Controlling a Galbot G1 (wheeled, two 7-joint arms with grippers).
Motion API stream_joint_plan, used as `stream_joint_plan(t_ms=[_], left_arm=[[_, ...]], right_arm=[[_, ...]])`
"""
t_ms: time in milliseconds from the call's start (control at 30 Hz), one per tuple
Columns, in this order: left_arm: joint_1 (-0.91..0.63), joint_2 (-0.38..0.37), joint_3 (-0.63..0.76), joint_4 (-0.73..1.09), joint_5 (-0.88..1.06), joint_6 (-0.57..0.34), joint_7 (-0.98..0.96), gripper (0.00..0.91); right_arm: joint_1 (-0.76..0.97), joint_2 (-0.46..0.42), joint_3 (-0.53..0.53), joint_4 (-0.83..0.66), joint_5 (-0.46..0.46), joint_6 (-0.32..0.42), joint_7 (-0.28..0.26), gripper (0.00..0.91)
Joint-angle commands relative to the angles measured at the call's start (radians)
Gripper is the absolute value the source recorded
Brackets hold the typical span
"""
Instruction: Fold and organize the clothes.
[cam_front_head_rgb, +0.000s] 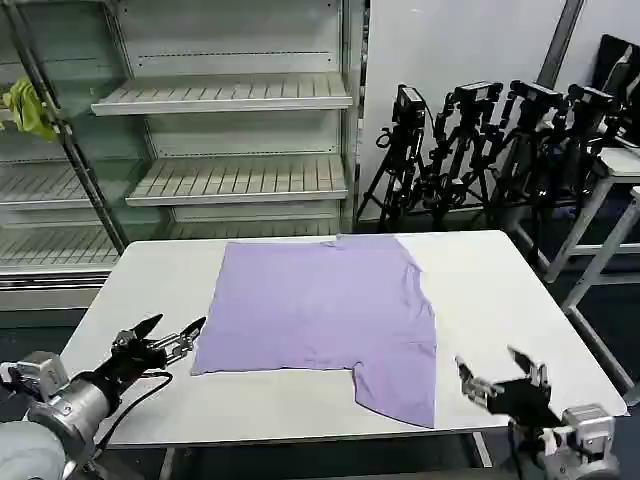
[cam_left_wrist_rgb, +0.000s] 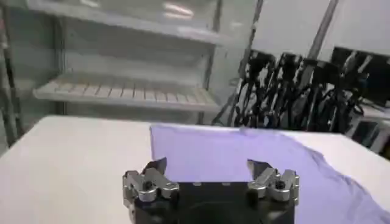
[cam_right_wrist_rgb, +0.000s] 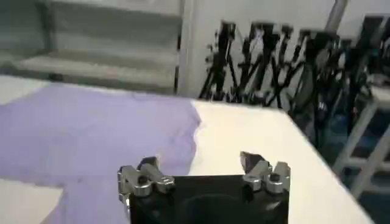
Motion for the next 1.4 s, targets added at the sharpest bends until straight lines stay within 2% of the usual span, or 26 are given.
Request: stream_joint_plan(t_ms=[33,233,867,1400], left_arm=[[-0.009,0.001,0.146,0.058,0.042,0.005,0.004,0.907],[0.000,-0.032,0.223,0.076,0.118,0.004,0.009,0.907],[-0.055,-0.048,0.266,0.196,0.183,-0.002,0.038,0.907],[-0.105,-0.033,0.262,0.265,0.195,-0.009,0.060,0.907]], right_arm=[[-0.072,0.008,-0.059,0.004,-0.008,0.003,0.044,0.907],[-0.008,0.034,-0.144,-0.024,-0.040,0.004,0.039,0.907],[0.136,0.091,-0.323,-0.125,-0.105,0.017,0.013,0.907],[0.164,0.115,-0.373,-0.160,-0.141,0.023,-0.003,0.907]])
